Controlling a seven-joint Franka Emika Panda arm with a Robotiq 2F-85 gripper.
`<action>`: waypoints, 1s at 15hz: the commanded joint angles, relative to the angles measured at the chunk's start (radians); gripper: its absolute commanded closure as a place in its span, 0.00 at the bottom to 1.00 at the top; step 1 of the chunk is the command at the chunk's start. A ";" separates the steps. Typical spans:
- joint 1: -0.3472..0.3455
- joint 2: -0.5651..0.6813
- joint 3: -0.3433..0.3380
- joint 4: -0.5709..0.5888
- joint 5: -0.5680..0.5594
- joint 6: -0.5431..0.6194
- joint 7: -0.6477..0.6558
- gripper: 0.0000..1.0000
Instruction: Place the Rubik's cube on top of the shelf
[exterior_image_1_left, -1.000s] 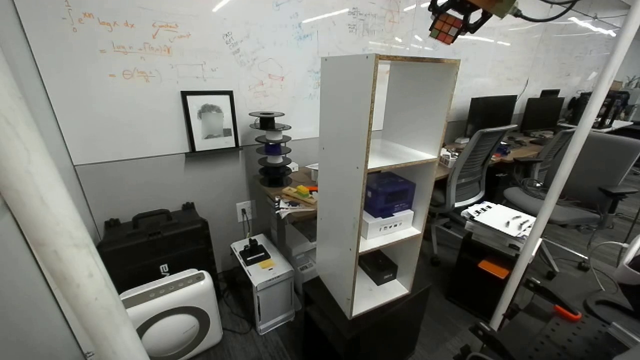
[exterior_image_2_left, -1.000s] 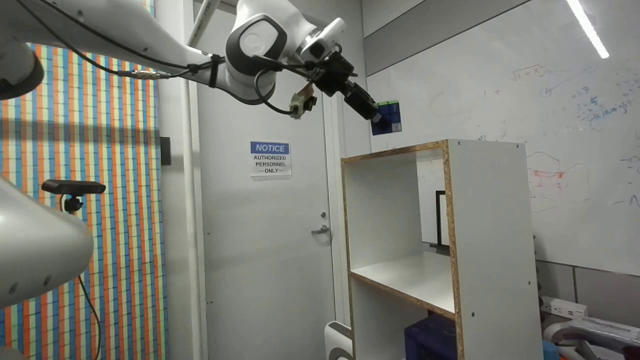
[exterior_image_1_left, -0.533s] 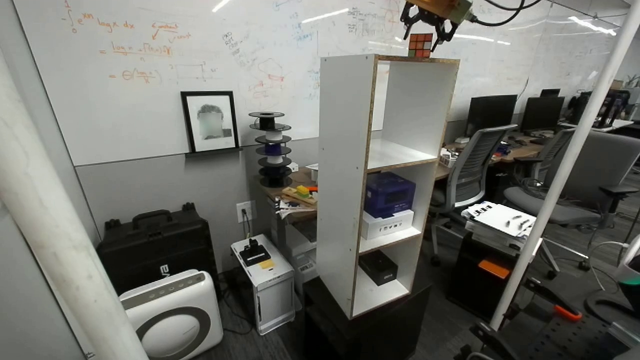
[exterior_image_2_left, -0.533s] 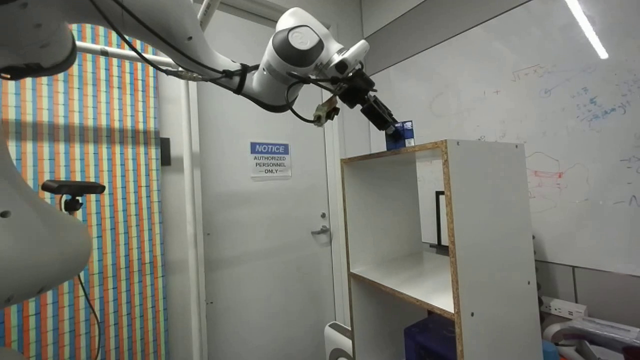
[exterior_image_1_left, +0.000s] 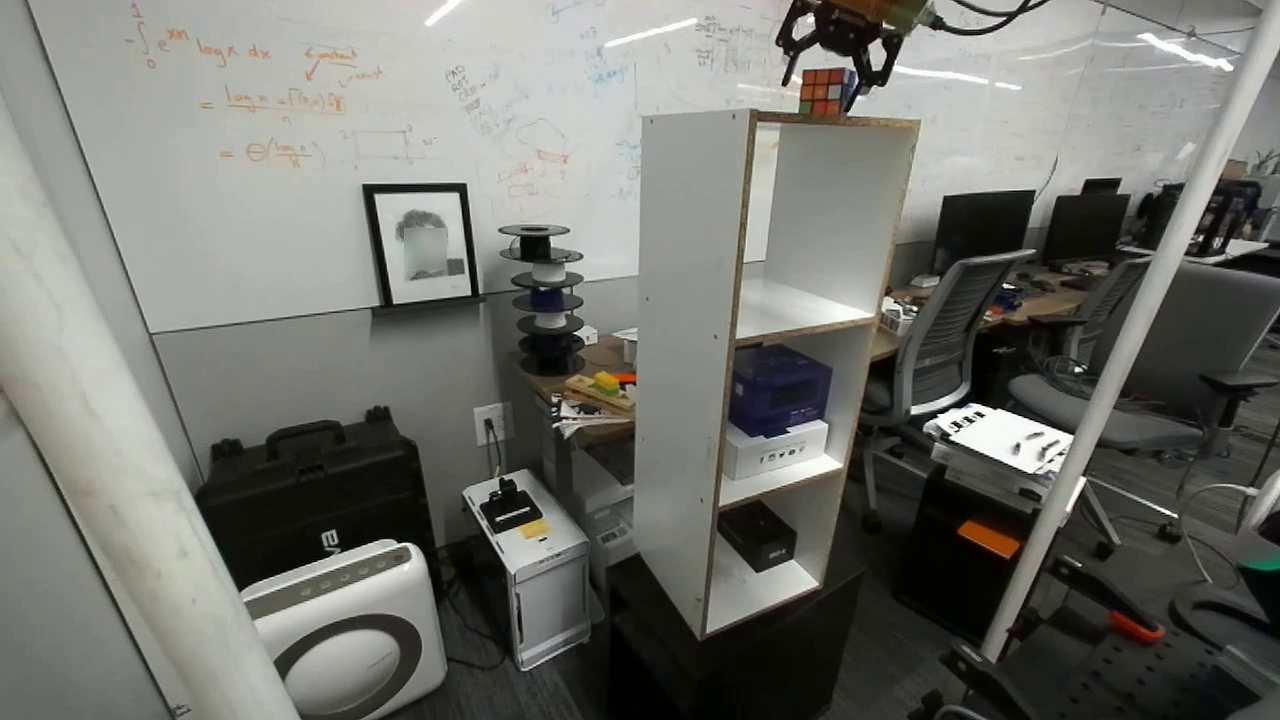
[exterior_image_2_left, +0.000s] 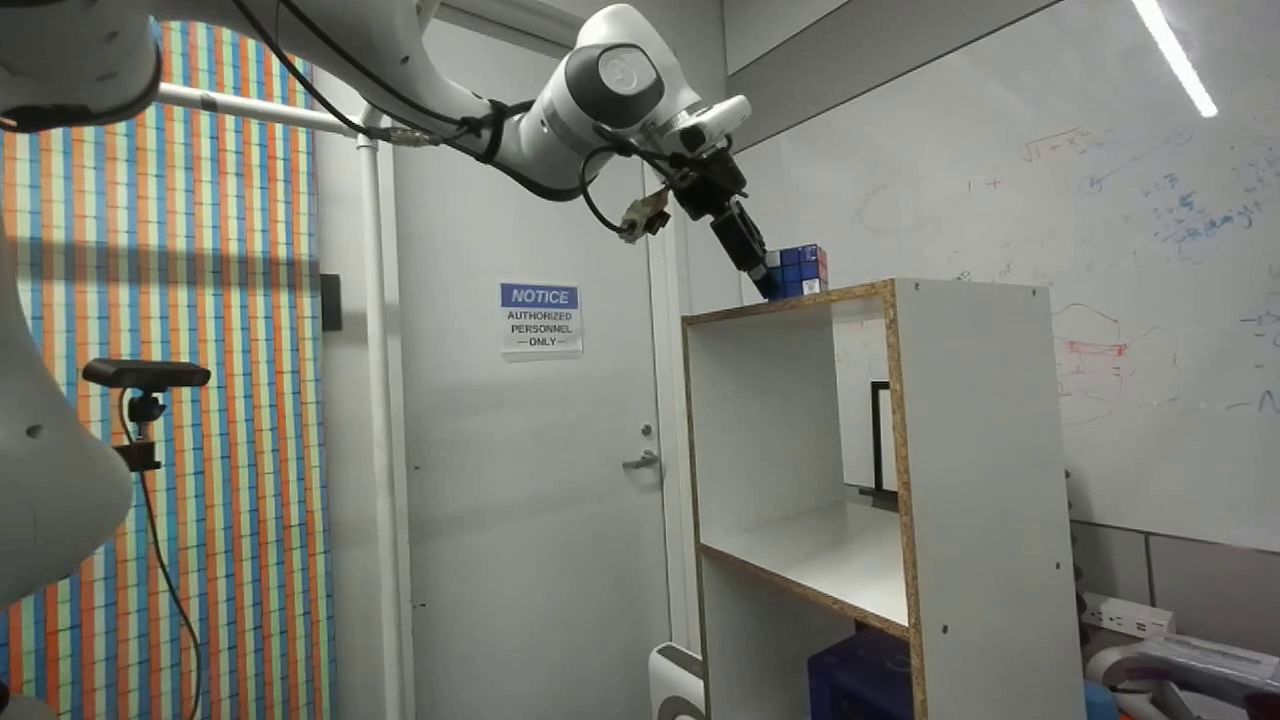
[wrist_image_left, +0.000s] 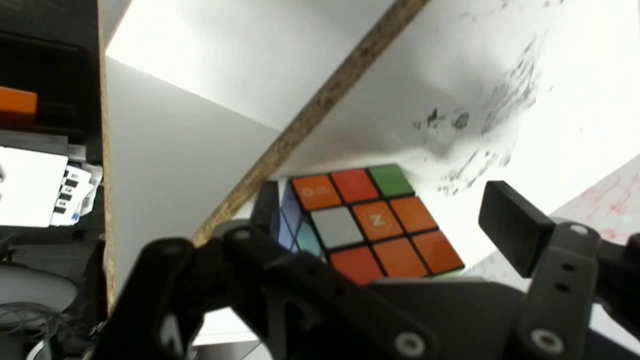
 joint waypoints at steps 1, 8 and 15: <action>0.143 -0.124 -0.150 -0.080 0.156 -0.132 -0.260 0.00; 0.197 -0.384 -0.259 -0.316 0.137 -0.403 -0.671 0.00; 0.181 -0.395 -0.260 -0.407 0.055 -0.465 -0.726 0.00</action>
